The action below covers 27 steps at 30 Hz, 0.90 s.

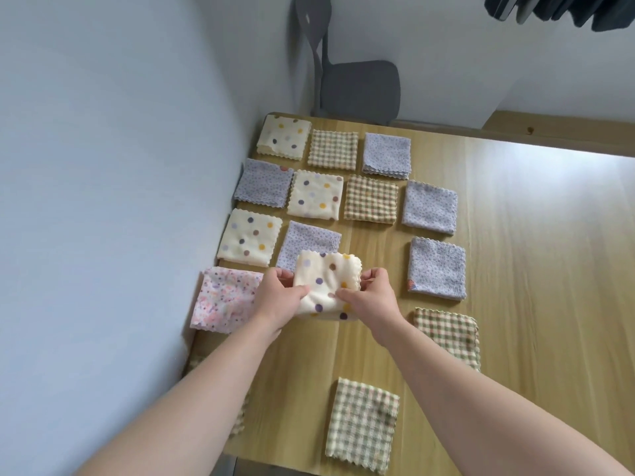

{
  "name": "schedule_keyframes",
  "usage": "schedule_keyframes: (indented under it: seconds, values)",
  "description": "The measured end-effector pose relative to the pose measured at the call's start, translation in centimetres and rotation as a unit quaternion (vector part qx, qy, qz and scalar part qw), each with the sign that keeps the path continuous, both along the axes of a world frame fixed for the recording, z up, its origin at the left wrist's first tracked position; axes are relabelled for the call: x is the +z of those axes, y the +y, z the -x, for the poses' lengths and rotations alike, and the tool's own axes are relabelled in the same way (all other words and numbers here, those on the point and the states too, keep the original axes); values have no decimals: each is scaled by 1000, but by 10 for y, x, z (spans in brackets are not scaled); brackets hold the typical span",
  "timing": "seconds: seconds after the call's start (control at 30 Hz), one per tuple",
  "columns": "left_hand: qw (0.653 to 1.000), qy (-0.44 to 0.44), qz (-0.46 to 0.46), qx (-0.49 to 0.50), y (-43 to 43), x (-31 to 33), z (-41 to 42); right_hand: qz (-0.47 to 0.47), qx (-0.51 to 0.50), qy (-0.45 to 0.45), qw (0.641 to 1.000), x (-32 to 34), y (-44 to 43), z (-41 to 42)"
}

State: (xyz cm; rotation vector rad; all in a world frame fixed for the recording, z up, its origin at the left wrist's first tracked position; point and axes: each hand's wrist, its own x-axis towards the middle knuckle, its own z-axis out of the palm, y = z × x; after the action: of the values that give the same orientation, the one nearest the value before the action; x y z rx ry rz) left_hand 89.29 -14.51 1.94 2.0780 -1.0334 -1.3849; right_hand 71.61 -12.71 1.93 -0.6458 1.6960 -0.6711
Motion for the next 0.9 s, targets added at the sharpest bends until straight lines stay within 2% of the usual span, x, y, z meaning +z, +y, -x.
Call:
schedule_keyframes:
  seconds: [0.23, 0.43, 0.6, 0.9]
  values:
    - [985, -151, 74, -44, -54, 22, -68, 27, 54, -13, 998, 7, -66, -58]
    - [965, -223, 105, -86, -94, 7, -96, 47, 130, 36, 990, -3, -109, -104]
    - [948, -286, 90, -107, -112, -15, -101, 41, 150, 75, 985, -16, -138, -128]
    - [905, -369, 32, -211, -110, -32, -93, 1, 225, 117, 967, -20, -146, -136]
